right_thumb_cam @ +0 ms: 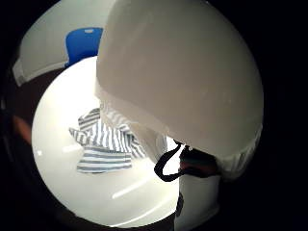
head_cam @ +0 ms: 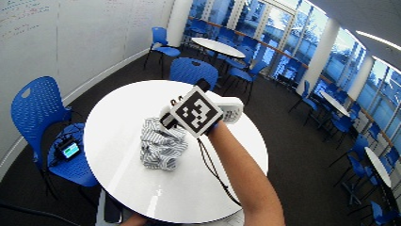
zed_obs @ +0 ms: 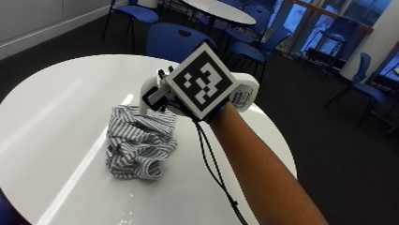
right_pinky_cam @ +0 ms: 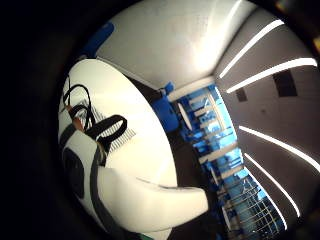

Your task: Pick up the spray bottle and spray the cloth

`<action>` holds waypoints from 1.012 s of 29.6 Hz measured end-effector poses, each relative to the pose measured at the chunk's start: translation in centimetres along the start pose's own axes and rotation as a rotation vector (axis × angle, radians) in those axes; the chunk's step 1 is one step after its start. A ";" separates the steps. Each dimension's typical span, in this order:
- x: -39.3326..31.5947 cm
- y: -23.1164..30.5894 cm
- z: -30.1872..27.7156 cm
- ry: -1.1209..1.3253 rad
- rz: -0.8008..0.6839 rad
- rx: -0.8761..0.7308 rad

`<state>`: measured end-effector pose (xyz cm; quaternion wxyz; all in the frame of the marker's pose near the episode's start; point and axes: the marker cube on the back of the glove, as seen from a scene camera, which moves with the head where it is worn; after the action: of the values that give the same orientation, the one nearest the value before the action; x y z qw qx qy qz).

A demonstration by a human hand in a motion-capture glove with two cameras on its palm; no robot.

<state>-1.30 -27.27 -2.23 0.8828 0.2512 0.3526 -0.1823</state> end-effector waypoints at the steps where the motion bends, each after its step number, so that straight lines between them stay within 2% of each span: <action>1: 0.3 0.0 -0.2 -0.005 0.018 0.004; 5: 1.2 -0.4 -1.0 -0.091 0.105 0.039; 15: 1.6 -3.6 -3.9 -0.515 0.372 0.191; 30: -4.0 -11.5 -6.9 -1.138 0.576 0.382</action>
<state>-13.40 -32.01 -7.27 0.8846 0.3520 -0.2880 -0.1026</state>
